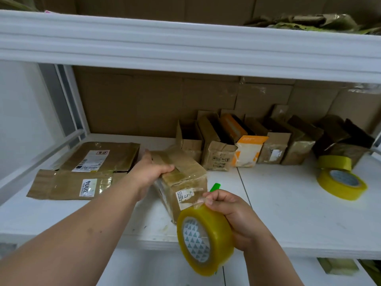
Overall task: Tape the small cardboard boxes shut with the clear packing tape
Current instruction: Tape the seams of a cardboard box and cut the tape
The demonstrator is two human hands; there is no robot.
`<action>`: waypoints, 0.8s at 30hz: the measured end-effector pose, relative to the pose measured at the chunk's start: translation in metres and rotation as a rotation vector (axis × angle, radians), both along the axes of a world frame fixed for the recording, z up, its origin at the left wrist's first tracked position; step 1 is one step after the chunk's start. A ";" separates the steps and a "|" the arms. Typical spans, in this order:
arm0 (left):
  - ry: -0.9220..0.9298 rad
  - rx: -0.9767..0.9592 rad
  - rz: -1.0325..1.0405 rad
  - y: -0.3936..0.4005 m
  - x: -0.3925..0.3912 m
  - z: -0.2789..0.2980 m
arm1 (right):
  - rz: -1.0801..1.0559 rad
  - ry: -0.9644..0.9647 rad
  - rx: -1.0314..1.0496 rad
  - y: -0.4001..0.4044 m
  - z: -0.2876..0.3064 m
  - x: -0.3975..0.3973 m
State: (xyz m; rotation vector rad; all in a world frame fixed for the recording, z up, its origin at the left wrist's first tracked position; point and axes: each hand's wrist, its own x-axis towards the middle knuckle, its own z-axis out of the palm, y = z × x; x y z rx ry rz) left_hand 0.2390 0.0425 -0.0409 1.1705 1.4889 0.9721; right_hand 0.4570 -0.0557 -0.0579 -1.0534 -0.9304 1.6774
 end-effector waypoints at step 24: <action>0.698 0.313 -0.008 -0.056 0.033 0.007 | 0.219 0.024 0.065 0.039 0.003 0.028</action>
